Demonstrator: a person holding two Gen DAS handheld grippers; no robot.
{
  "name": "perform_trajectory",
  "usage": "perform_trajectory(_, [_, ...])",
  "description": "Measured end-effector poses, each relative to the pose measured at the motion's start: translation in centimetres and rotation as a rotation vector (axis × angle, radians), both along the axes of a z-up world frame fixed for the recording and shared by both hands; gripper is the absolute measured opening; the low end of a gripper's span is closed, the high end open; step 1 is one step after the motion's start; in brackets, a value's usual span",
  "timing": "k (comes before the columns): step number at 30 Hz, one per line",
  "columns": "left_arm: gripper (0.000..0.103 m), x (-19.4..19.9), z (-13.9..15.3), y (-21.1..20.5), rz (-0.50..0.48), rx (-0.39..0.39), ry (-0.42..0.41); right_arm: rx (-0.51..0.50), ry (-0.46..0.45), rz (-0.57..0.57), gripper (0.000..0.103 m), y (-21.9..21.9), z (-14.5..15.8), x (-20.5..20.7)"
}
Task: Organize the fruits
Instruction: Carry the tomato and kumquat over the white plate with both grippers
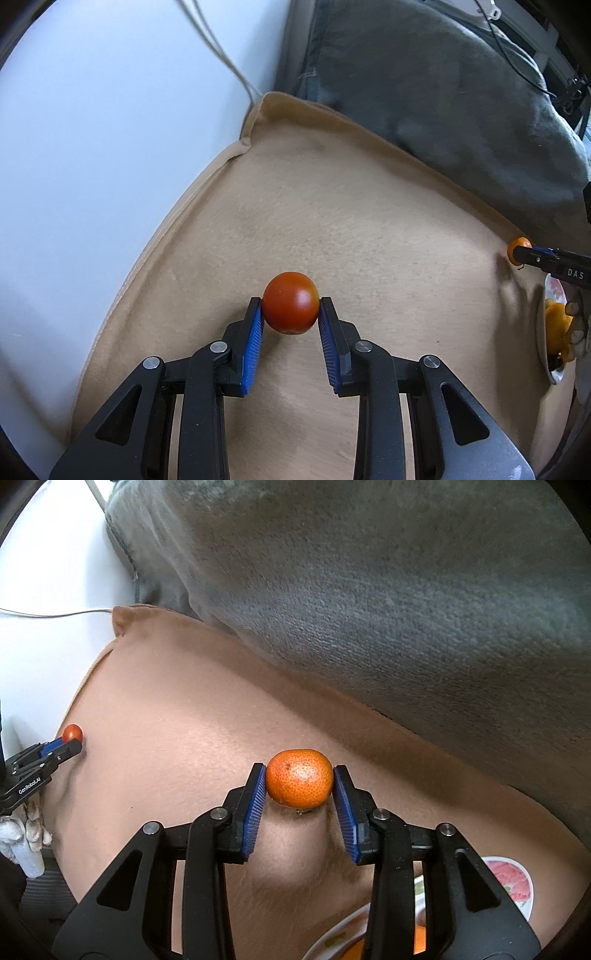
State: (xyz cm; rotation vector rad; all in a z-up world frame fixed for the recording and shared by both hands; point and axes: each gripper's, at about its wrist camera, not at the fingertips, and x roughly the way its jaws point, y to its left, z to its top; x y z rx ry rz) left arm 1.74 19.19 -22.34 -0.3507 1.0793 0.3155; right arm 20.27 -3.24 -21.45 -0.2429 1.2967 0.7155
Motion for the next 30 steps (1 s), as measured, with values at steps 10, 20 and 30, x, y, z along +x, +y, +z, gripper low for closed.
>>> perform_trajectory(10, [0.028,0.5,2.9,-2.9,-0.059,0.007,-0.035,0.04,-0.022,-0.03,0.038,-2.7,2.5,-0.6])
perform_trajectory(20, [0.028,1.1,4.7,-6.0,-0.148,0.002,-0.091,0.065,-0.039,-0.081,0.038,-5.7,4.5,-1.2])
perform_trajectory(30, [0.028,2.8,5.8,-10.2,-0.265,-0.015,-0.134,0.073,-0.064,-0.148,0.038,-10.8,6.6,-1.9])
